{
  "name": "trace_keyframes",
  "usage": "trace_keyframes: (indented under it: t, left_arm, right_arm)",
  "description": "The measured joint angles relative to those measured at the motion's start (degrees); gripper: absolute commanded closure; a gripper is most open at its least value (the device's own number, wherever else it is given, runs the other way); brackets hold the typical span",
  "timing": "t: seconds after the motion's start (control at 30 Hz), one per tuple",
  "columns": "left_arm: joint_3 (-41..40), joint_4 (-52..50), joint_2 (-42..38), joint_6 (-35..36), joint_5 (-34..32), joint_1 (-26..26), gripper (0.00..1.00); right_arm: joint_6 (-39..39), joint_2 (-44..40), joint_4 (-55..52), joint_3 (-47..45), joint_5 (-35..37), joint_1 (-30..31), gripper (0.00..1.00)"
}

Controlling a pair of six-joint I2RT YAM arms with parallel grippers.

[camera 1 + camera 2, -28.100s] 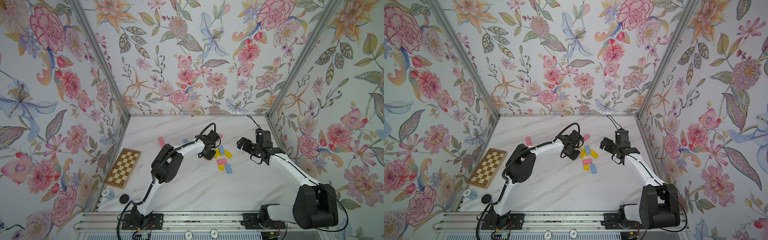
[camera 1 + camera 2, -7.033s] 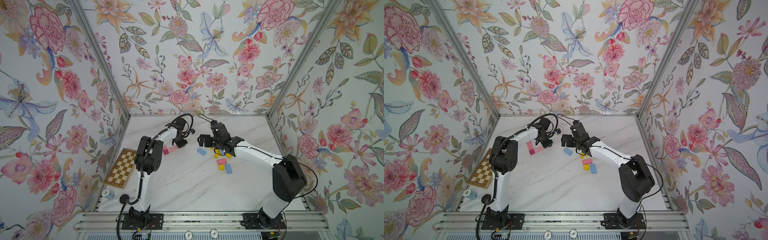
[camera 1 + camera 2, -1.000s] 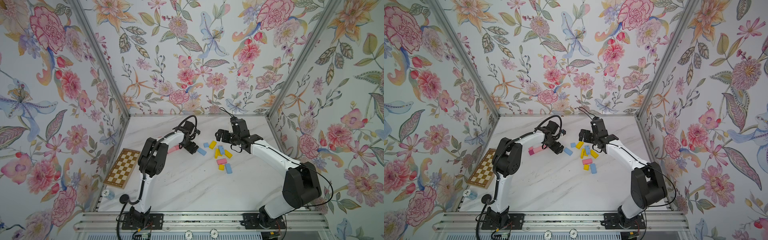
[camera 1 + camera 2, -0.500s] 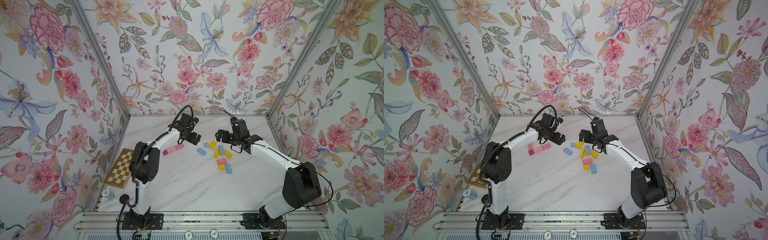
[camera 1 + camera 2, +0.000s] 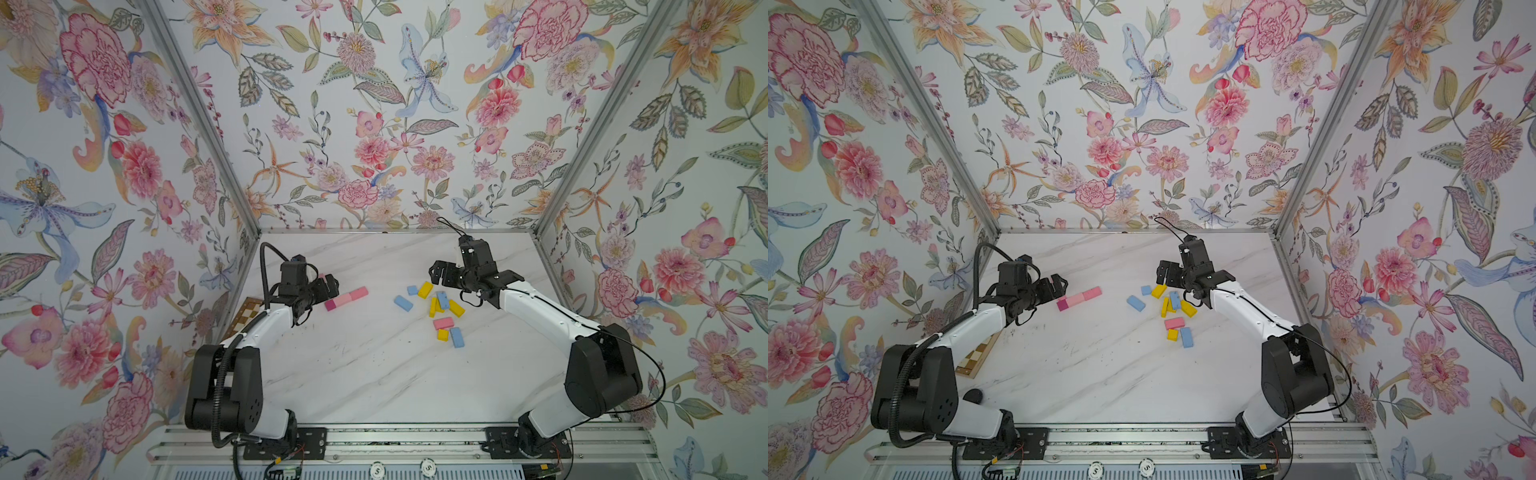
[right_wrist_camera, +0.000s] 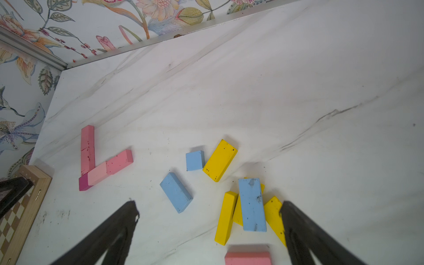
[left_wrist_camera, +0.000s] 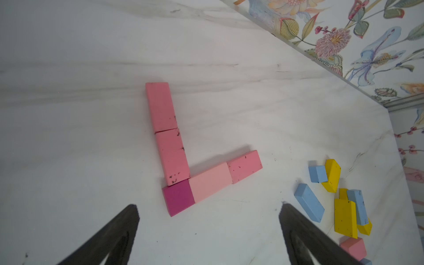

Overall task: Assemble the letter v with building blocks
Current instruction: Adjust the building block at the center of the board.

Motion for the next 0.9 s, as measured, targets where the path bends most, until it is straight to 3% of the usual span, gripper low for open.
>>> trace_keyframes:
  t: [0.2, 0.43, 0.7, 0.9]
  left_arm:
    - [-8.31, 7.5, -1.25, -8.74, 2.69, 0.28, 0.01]
    - [-11.41, 15.08, 0.94, -13.84, 4.55, 1.49, 0.01]
    - [-11.41, 20.33, 5.09, -15.93, 5.9, 1.51, 0.01]
    - [-11.41, 20.55, 5.29, -15.96, 5.95, 1.51, 0.01]
  right_arm:
    - [-0.42, 0.13, -0.02, 0.0, 0.02, 0.11, 0.01]
    - [-1.86, 0.59, -0.07, 0.2, 0.07, 1.27, 0.01]
    - [-6.45, 4.09, -0.5, 3.34, 0.85, 11.32, 0.01]
    - [-7.08, 6.78, -0.59, 5.79, 0.94, 13.99, 0.01]
